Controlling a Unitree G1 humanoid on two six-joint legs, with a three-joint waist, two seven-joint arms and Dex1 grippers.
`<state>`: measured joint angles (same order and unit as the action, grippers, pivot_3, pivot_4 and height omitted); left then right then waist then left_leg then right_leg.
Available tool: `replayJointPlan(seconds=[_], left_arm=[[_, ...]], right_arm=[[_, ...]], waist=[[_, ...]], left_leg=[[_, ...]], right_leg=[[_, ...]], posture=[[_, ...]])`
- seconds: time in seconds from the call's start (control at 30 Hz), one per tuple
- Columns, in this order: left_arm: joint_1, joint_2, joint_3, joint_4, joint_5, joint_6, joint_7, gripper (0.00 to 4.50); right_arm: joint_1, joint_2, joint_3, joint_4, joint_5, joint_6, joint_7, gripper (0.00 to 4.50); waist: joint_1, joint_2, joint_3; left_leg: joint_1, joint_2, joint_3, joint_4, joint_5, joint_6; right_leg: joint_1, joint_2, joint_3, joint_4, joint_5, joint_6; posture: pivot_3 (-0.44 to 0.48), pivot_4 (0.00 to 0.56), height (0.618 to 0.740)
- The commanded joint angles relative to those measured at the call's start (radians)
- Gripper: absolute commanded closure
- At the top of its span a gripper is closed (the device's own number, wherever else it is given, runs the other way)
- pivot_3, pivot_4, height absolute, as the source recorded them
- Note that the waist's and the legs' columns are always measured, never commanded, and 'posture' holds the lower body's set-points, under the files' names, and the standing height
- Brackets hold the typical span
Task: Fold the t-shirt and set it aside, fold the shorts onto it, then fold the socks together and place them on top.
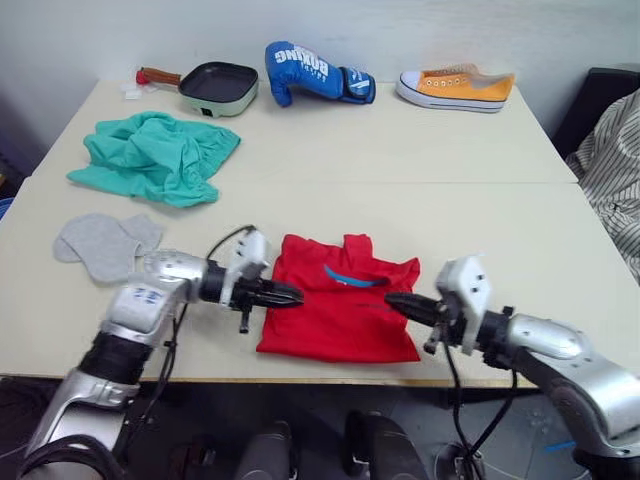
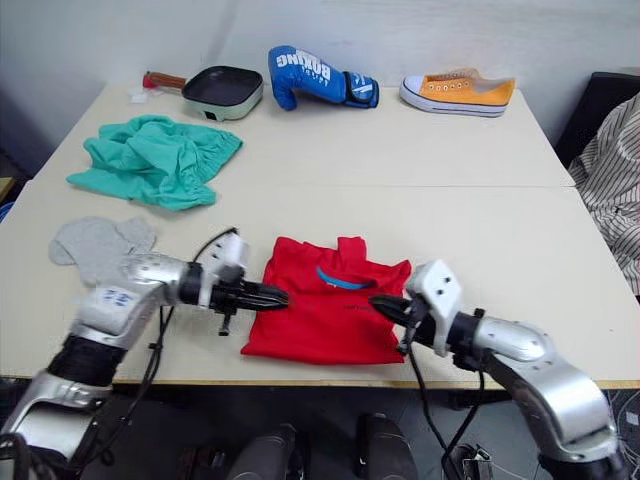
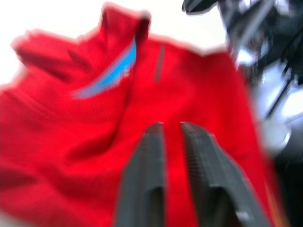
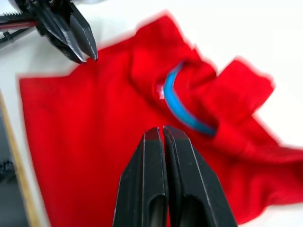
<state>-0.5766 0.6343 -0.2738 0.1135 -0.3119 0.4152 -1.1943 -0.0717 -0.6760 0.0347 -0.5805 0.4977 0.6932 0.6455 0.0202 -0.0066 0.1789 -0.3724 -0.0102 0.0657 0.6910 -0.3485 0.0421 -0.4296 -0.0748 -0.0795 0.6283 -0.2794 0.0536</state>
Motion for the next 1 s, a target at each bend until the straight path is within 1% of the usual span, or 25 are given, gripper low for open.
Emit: replayJointPlan(seconds=[0.03, 0.13, 0.23, 0.3, 0.4, 0.5, 0.53, 0.6, 0.7, 0.77, 0.83, 0.93, 1.0], left_arm=[[-0.087, -0.069, -0.038, 0.108, 0.092, -0.076, 0.042, 4.48], [-0.163, -0.153, -0.052, 0.29, 0.159, -0.112, 0.107, 4.48], [-0.241, -0.213, -0.013, 0.491, 0.206, -0.162, 0.212, 4.48], [-0.28, -0.229, 0.024, 0.584, 0.207, -0.16, 0.26, 4.48], [-0.297, -0.215, 0.075, 0.643, 0.199, -0.158, 0.286, 4.48], [-0.273, -0.2, 0.125, 0.594, 0.157, -0.13, 0.242, 4.48], [-0.258, -0.195, 0.14, 0.552, 0.134, -0.112, 0.213, 4.48], [-0.2, -0.173, 0.17, 0.379, 0.041, -0.048, 0.112, 4.48], [-0.119, -0.147, 0.173, 0.167, -0.031, 0.022, 0.04, 4.48], [-0.078, -0.14, 0.149, 0.076, -0.026, 0.03, 0.037, 4.48], [-0.051, -0.142, 0.117, 0.04, 0.012, 0.007, 0.05, 4.48], [-0.019, -0.146, 0.066, 0.027, 0.074, -0.05, 0.067, 4.48], [-0.007, -0.147, 0.044, 0.043, 0.11, -0.08, 0.084, 4.48]], right_arm=[[-0.002, -0.05, 0.126, 0.046, -0.149, -0.041, -0.003, 4.5], [0.004, -0.053, 0.177, 0.097, -0.225, -0.068, -0.018, 4.5], [0.014, -0.051, 0.195, 0.125, -0.269, -0.097, -0.018, 4.5], [0.027, -0.059, 0.199, 0.135, -0.293, -0.12, -0.012, 4.5], [0.047, -0.052, 0.171, 0.133, -0.282, -0.135, -0.005, 4.5], [0.026, -0.012, 0.098, 0.101, -0.188, -0.1, 0.007, 4.5], [0.006, 0.001, 0.072, 0.096, -0.156, -0.08, 0.01, 4.5], [-0.069, 0.026, 0.023, 0.105, -0.096, -0.032, 0.011, 4.5], [-0.178, 0.048, 0.015, 0.164, -0.087, -0.008, 0.012, 4.5], [-0.241, 0.055, 0.049, 0.234, -0.124, -0.024, 0.018, 4.5], [-0.289, 0.076, 0.084, 0.312, -0.152, -0.029, 0.019, 4.5], [-0.347, 0.104, 0.146, 0.452, -0.228, -0.068, 0.016, 4.5], [-0.372, 0.122, 0.16, 0.527, -0.265, -0.103, 0.008, 4.5]], waist=[[0.003, 0.0, 0.0], [0.006, -0.001, 0.0], [0.005, -0.004, -0.002], [0.004, -0.006, -0.004], [0.0, -0.007, -0.004], [-0.001, -0.007, -0.004], [-0.001, -0.007, -0.004], [-0.009, -0.006, -0.003], [-0.018, -0.004, -0.002], [-0.017, -0.004, -0.002], [-0.013, -0.004, -0.002], [-0.016, -0.004, -0.002], [-0.021, -0.004, -0.002]], left_leg=[[0.0, 0.0, 0.0, 0.0, 0.0, 0.001], [-0.001, 0.0, 0.001, 0.003, -0.001, 0.003], [0.0, 0.0, 0.001, 0.008, -0.002, 0.005], [0.003, 0.0, 0.001, 0.008, -0.002, 0.006], [0.004, 0.0, 0.0, 0.008, -0.001, 0.005], [0.004, 0.0, 0.0, 0.007, -0.001, 0.004], [0.003, 0.0, 0.0, 0.007, -0.001, 0.004], [0.003, 0.0, 0.0, 0.007, -0.001, 0.004], [0.001, 0.0, 0.0, 0.007, -0.001, 0.003], [0.001, 0.0, -0.001, 0.007, -0.001, 0.003], [0.001, 0.0, -0.001, 0.007, -0.001, 0.003], [0.001, 0.0, -0.001, 0.006, -0.001, 0.003], [0.001, 0.0, 0.0, 0.006, -0.001, 0.003]], right_leg=[[0.0, 0.0, 0.0, 0.0, 0.0, 0.0], [0.001, 0.0, 0.0, 0.0, 0.001, 0.002], [0.004, -0.001, 0.001, -0.002, 0.002, 0.003], [0.006, -0.001, 0.001, -0.002, 0.002, 0.004], [0.006, -0.002, 0.001, -0.001, 0.002, 0.004], [0.005, -0.002, 0.001, -0.001, 0.002, 0.004], [0.005, -0.002, 0.001, 0.0, 0.002, 0.004], [0.004, -0.003, 0.001, 0.0, 0.002, 0.004], [0.002, -0.003, 0.002, 0.0, 0.002, 0.004], [0.002, -0.003, 0.001, 0.0, 0.002, 0.003], [0.003, -0.003, 0.001, -0.001, 0.001, 0.003], [0.003, -0.003, 0.001, -0.001, 0.001, 0.003], [0.002, -0.003, 0.001, 0.0, 0.001, 0.003]], posture=[[0.0, 0.15, 0.74], [0.0, 0.15, 0.74], [0.0, 0.15, 0.74], [0.0, 0.15, 0.74], [0.0, 0.15, 0.74], [0.0, 0.15, 0.74], [0.0, 0.15, 0.74], [0.0, 0.15, 0.74], [0.0, 0.15, 0.74], [0.0, 0.15, 0.74], [0.0, 0.15, 0.74], [0.0, 0.15, 0.74], [0.0, 0.15, 0.74]])
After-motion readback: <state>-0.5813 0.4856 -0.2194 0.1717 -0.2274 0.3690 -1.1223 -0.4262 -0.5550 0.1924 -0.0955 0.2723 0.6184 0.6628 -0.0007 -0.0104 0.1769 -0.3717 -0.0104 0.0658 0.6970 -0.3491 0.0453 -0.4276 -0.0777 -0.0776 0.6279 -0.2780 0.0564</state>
